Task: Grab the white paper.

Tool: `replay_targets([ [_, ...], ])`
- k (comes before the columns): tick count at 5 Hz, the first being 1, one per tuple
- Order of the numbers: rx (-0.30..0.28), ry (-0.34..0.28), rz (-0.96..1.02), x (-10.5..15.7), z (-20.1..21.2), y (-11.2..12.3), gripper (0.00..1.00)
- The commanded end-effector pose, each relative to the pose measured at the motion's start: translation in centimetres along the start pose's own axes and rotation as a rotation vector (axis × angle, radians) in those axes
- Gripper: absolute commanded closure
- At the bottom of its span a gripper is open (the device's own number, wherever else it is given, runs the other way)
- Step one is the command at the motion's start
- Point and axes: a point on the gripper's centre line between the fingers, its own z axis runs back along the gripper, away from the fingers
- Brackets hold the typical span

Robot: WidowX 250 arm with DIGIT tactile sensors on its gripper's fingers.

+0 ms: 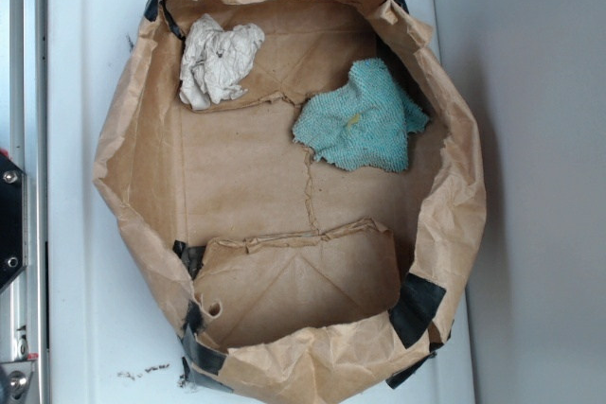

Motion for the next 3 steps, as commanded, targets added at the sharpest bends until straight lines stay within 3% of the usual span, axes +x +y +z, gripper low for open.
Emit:
replay_targets([
  [1, 0.000, 0.000, 0.000, 0.0, 0.0, 0.0, 0.00],
  [2, 0.010, 0.013, -0.159, 4.9, -1.2, 0.6, 0.00],
  [3, -0.027, 0.085, -0.271, 9.8, -2.8, 1.8, 0.00],
])
